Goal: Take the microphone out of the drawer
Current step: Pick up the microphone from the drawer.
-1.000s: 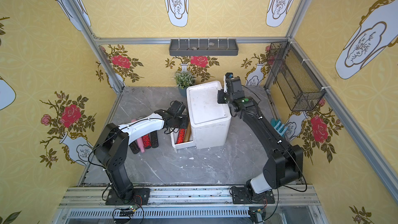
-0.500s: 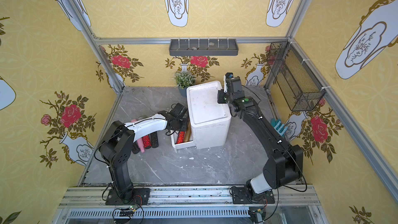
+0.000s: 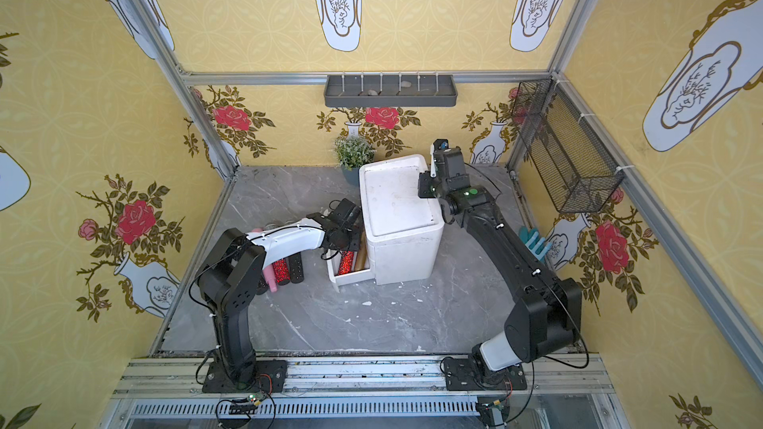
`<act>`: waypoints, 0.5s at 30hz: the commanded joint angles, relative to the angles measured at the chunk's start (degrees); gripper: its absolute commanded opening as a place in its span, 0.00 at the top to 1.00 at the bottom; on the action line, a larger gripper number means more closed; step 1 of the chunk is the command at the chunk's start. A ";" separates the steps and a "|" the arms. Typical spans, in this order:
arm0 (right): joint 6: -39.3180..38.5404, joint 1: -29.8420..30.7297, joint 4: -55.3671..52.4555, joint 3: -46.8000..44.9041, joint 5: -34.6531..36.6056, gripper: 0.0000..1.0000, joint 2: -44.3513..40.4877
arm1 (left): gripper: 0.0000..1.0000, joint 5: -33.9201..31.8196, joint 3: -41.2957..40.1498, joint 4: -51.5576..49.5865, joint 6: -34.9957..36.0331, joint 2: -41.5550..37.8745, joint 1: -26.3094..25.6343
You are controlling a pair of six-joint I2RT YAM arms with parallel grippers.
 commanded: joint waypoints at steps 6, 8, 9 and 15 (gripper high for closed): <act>1.91 -0.04 -10.97 -1.31 -0.08 0.93 0.82 | 0.59 -2.98 -0.47 -4.19 -2.45 0.19 -0.21; 1.87 -0.04 -10.99 -1.26 -0.05 0.93 0.82 | 0.62 -2.98 -0.64 -4.06 -2.84 -0.20 -0.21; 1.86 -0.04 -10.99 -1.26 -0.05 0.93 0.82 | 0.63 -2.89 -0.69 -4.05 -3.17 -0.41 -0.21; 1.85 -0.04 -11.17 -0.91 -0.07 0.93 0.82 | 0.68 -2.20 -1.89 -1.91 -5.78 -2.81 -0.21</act>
